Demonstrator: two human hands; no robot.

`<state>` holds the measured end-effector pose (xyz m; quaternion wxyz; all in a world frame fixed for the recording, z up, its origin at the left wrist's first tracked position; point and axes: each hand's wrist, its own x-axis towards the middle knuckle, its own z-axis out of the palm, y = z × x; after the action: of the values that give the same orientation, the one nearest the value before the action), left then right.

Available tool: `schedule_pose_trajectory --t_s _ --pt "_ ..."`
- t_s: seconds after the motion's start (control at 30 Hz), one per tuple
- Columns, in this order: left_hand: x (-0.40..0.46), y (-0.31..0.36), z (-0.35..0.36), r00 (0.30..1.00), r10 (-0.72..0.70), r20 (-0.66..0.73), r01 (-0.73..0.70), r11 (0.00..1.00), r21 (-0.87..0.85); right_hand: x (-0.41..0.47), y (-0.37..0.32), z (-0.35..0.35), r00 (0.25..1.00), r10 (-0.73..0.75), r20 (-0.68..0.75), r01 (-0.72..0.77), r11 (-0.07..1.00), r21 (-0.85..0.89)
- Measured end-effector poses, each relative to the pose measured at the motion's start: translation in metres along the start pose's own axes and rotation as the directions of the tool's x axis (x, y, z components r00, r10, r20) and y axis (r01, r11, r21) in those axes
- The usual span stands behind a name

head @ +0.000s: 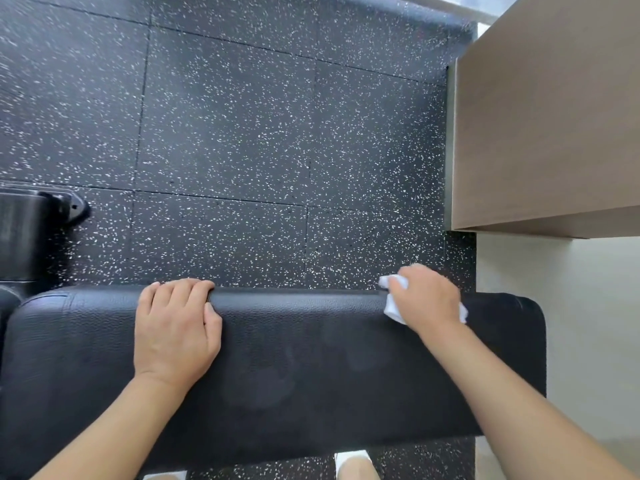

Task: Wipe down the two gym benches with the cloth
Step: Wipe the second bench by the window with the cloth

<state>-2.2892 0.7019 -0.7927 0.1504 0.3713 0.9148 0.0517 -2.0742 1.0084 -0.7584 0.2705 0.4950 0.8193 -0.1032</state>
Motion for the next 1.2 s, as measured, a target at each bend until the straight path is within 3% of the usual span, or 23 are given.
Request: schedule_pose_trajectory --t_s 0.13,0.23,0.33,0.5,0.67,0.8,0.87,0.97,1.2 --pt "0.001 -0.001 -0.005 0.999 0.043 0.025 -0.043 0.999 -0.021 -0.017 -0.124 0.014 0.963 -0.257 0.079 0.253 0.966 0.057" --pt "0.003 -0.016 -0.014 0.987 0.138 0.079 -0.137 0.99 -0.018 -0.041 -0.226 0.025 0.906 -0.421 0.048 0.406 0.894 0.187" --pt "-0.001 -0.051 -0.026 0.993 0.083 0.09 -0.084 0.996 0.016 -0.067 -0.292 0.031 0.864 -0.503 0.007 0.489 0.843 0.225" --pt "-0.003 -0.111 -0.042 0.996 0.026 0.09 -0.035 0.995 0.098 -0.07 -0.262 0.027 0.847 -0.531 -0.018 0.514 0.811 0.278" --pt "-0.008 -0.157 -0.049 0.996 -0.025 0.084 0.019 0.997 0.071 -0.022 -0.152 0.021 0.964 -0.263 0.046 0.254 0.955 0.155" --pt "-0.021 -0.181 -0.052 0.999 -0.021 0.045 0.018 0.997 0.072 -0.016 -0.124 0.02 0.986 -0.167 0.016 0.165 0.983 0.074" --pt "-0.029 -0.193 -0.055 0.999 -0.033 0.037 0.03 0.996 0.079 -0.025 -0.142 0.021 0.987 -0.161 -0.017 0.162 0.985 0.062" --pt "-0.036 -0.214 -0.057 0.997 0.058 0.053 -0.061 0.996 0.064 -0.042 -0.2 0.025 0.97 -0.242 -0.035 0.244 0.965 0.098" --pt "-0.04 -0.253 -0.075 0.991 0.093 0.095 -0.1 0.992 0.071 -0.103 -0.411 0.048 0.829 -0.539 -0.149 0.559 0.793 0.242"
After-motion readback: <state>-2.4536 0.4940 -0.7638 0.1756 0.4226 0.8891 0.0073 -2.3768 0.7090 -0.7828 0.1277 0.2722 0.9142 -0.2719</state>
